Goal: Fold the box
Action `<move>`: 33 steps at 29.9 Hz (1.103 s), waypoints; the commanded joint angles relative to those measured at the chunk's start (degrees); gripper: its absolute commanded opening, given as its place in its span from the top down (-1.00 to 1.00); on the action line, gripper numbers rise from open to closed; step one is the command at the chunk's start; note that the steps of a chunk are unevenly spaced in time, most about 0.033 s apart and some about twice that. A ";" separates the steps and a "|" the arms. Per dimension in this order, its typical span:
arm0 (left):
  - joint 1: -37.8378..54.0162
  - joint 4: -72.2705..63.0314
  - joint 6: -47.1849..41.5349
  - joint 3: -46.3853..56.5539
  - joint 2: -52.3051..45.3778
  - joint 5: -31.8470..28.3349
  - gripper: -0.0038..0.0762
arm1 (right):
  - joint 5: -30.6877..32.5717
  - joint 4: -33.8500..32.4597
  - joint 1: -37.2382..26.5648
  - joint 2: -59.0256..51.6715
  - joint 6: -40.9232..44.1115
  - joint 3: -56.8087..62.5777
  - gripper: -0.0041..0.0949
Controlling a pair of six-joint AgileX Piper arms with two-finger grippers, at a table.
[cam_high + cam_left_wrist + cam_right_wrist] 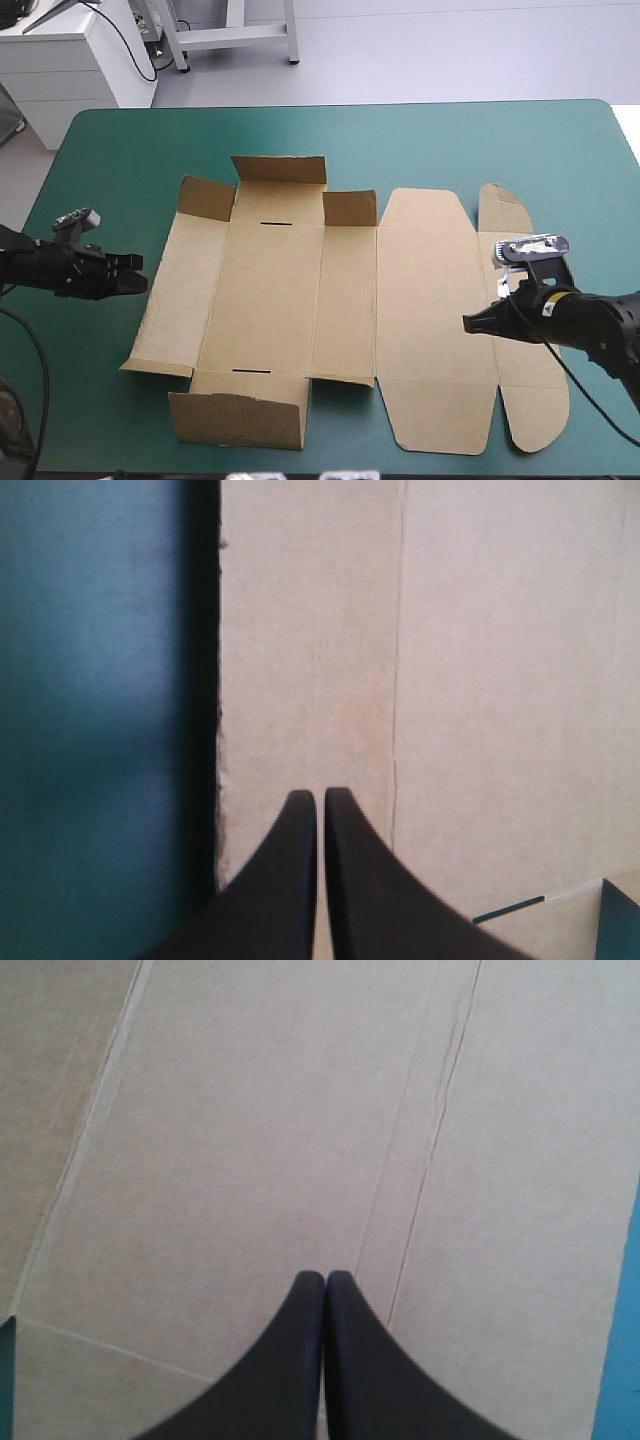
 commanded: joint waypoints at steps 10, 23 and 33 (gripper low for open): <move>-0.23 -1.13 0.56 -2.54 2.66 0.99 0.80 | -0.33 3.66 -0.38 -11.41 -0.75 3.03 0.96; -1.39 1.50 2.29 -2.54 2.66 -4.21 -0.48 | 1.43 3.98 -0.38 -11.82 -0.86 3.43 0.96; -5.15 -1.90 1.85 -2.54 8.39 2.86 -0.48 | 2.15 3.98 -0.38 -11.82 -0.87 3.43 0.96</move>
